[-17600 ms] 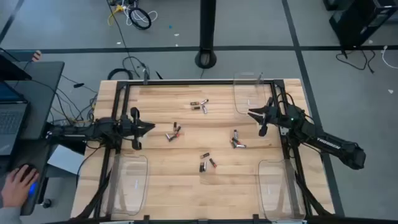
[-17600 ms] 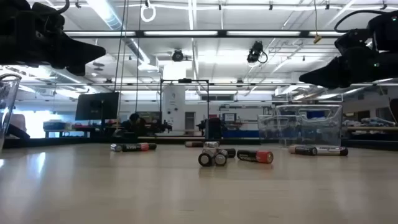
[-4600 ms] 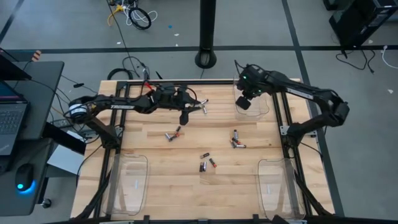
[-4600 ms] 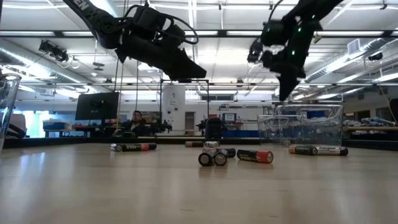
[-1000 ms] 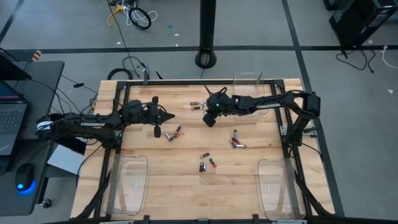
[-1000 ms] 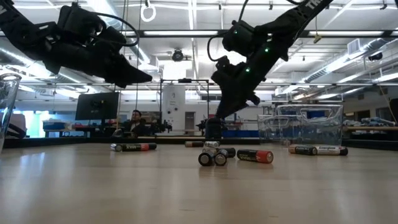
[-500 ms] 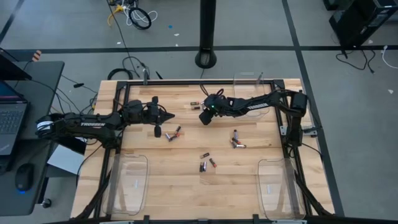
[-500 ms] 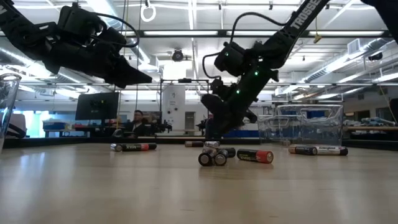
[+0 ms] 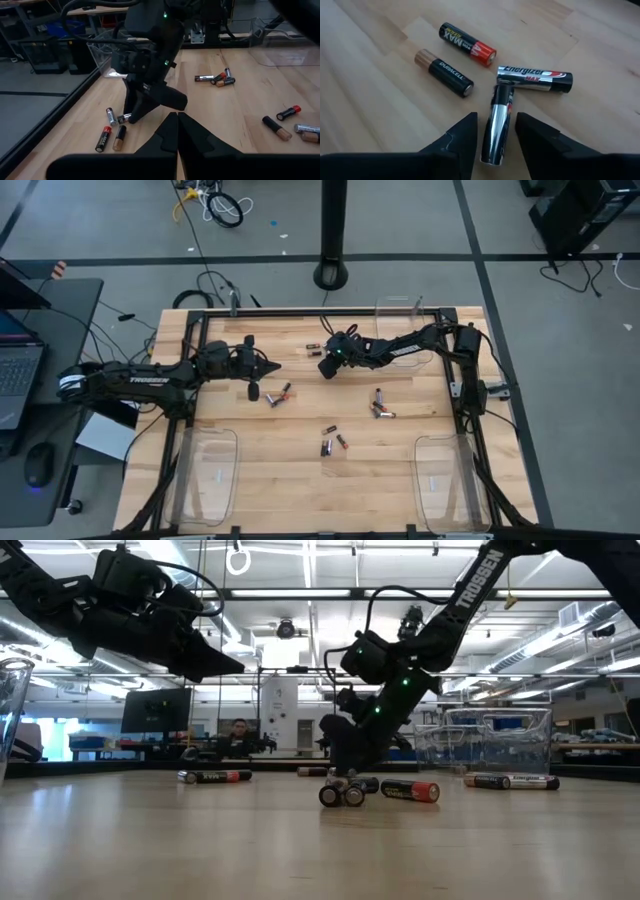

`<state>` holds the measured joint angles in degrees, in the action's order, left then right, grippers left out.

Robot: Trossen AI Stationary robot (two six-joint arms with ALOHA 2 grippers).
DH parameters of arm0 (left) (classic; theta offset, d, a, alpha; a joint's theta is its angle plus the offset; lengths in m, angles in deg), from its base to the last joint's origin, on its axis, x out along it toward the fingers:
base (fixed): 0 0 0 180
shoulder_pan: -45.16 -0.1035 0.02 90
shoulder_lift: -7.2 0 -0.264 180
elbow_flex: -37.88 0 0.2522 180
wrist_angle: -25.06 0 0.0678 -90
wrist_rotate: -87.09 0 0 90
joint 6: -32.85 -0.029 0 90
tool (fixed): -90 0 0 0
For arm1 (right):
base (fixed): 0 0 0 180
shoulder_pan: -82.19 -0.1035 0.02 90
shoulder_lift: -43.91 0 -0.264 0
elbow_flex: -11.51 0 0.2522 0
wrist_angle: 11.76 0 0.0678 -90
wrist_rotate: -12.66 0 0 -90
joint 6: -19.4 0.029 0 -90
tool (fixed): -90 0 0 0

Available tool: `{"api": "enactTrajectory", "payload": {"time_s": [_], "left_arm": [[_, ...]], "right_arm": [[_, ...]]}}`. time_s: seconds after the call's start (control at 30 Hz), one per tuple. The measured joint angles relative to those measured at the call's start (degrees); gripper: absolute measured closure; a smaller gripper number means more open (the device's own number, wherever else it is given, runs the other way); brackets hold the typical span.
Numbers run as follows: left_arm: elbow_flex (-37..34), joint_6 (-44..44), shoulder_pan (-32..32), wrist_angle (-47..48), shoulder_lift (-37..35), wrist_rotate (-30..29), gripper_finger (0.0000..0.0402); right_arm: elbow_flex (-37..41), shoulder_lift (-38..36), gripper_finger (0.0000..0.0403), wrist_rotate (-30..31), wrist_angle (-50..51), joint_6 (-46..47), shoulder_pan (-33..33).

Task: Sort batteries
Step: Put the white battery into the bottom right transparent bin

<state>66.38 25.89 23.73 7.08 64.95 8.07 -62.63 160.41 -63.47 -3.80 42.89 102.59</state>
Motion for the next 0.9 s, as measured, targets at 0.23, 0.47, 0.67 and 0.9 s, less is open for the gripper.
{"api": "enactTrajectory", "payload": {"time_s": [0.23,0.47,0.67,0.9], "left_arm": [[0.0,1.9,0.0,0.4,0.0,0.3,0.0390],[0.0,3.3,0.1,0.5,0.0,2.8,0.0390],[0.0,3.4,0.1,0.5,0.0,2.8,0.0390],[0.0,2.9,0.1,0.4,0.0,2.8,0.0390]], "right_arm": [[0.1,-0.6,0.0329,-2.1,1.0,-3.3,0.3],[0.2,-2.6,0.0340,-7.2,4.1,-6.1,1.1],[0.6,-10.7,0.0340,-11.0,13.1,-10.1,1.5],[0.5,-24.3,0.0340,-15.7,22.8,-13.0,-1.5]]}}
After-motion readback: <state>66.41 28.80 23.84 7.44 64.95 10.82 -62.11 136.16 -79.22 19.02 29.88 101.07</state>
